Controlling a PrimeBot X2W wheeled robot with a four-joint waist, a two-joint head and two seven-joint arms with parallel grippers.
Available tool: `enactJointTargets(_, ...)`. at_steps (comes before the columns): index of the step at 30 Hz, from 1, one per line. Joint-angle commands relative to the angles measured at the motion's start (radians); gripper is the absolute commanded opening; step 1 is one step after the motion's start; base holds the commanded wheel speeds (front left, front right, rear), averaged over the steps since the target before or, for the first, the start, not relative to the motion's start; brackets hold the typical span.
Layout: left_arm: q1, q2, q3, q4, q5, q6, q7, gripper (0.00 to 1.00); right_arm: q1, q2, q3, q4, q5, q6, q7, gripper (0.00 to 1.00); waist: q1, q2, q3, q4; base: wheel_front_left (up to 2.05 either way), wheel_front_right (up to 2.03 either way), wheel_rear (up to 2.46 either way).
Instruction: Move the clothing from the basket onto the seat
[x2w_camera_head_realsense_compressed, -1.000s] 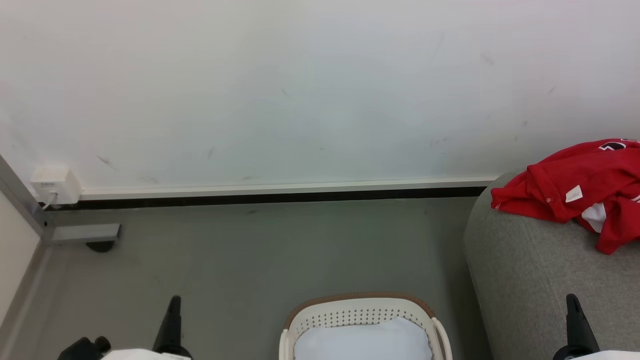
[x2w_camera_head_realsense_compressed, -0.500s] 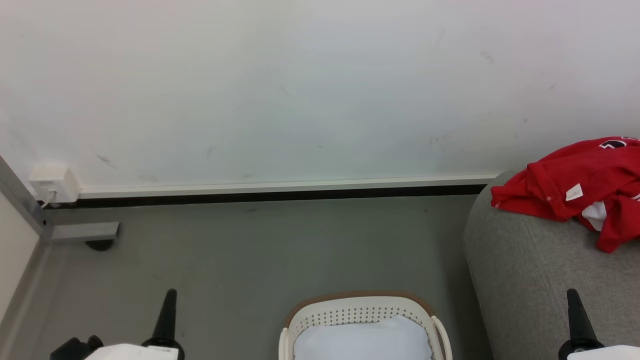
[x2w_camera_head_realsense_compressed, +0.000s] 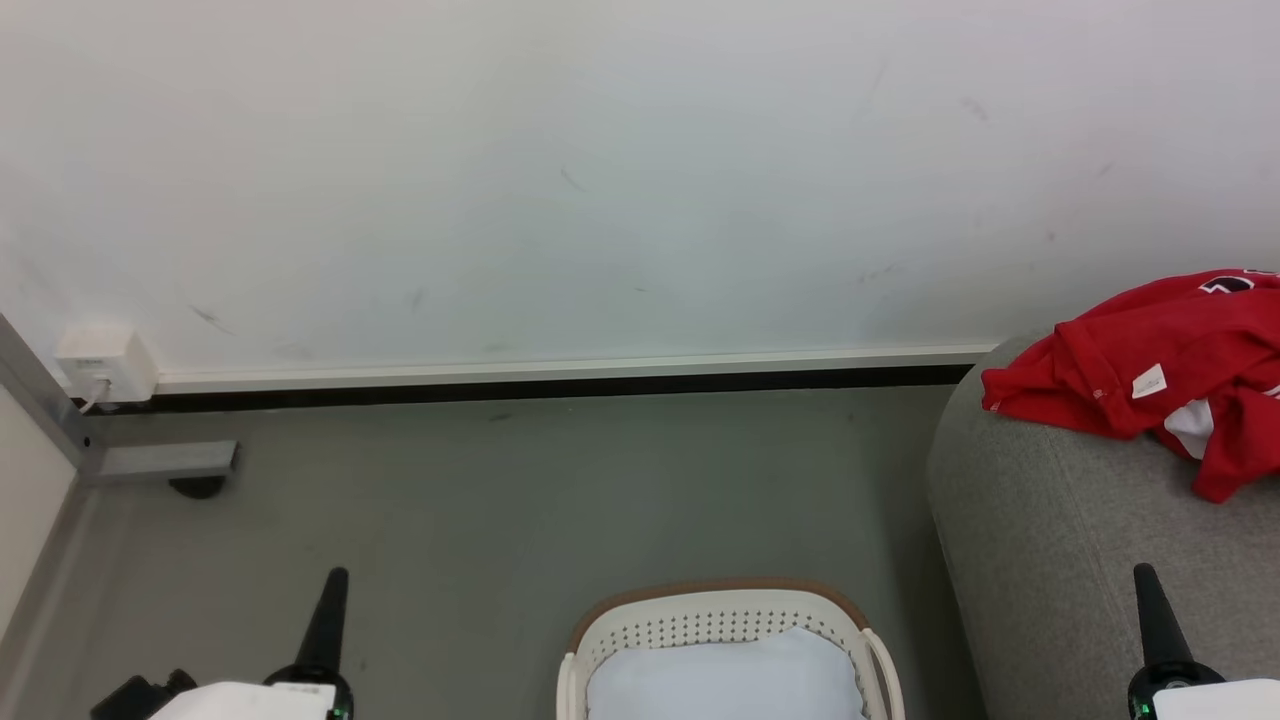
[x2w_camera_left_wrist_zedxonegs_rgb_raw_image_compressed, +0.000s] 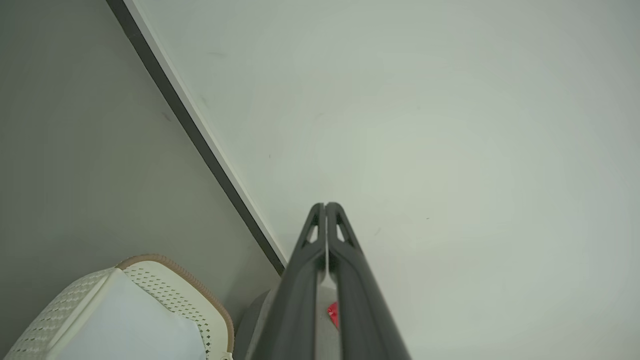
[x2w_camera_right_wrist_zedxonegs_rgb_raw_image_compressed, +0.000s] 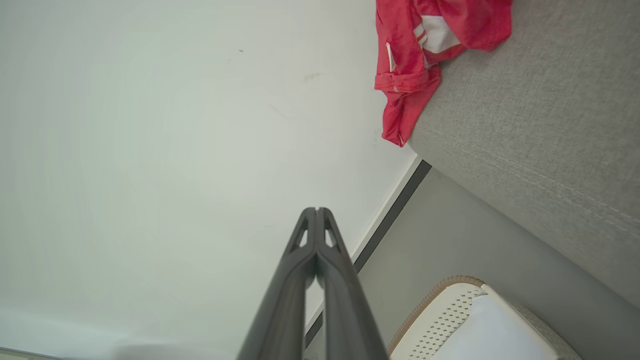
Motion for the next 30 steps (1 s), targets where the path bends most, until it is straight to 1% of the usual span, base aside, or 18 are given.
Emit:
enactJointTargets(1,-0.019,0.007,0.008,-0.012,-0.024,-0.006,0.005,0.0,-0.02,-0.011,-0.004,-0.012,0.026,-0.001,0.006,0.0,0.0,0.0,0.001,0.0,0.0,0.0,0.0)
enactJointTargets(30,-0.032,0.008,0.04,-0.026,-0.249,-0.015,0.067,0.0,-0.036,-0.013,-0.009,-0.034,0.267,-0.002,0.068,0.0,0.0,0.0,0.012,-0.003,0.0,0.0,0.0)
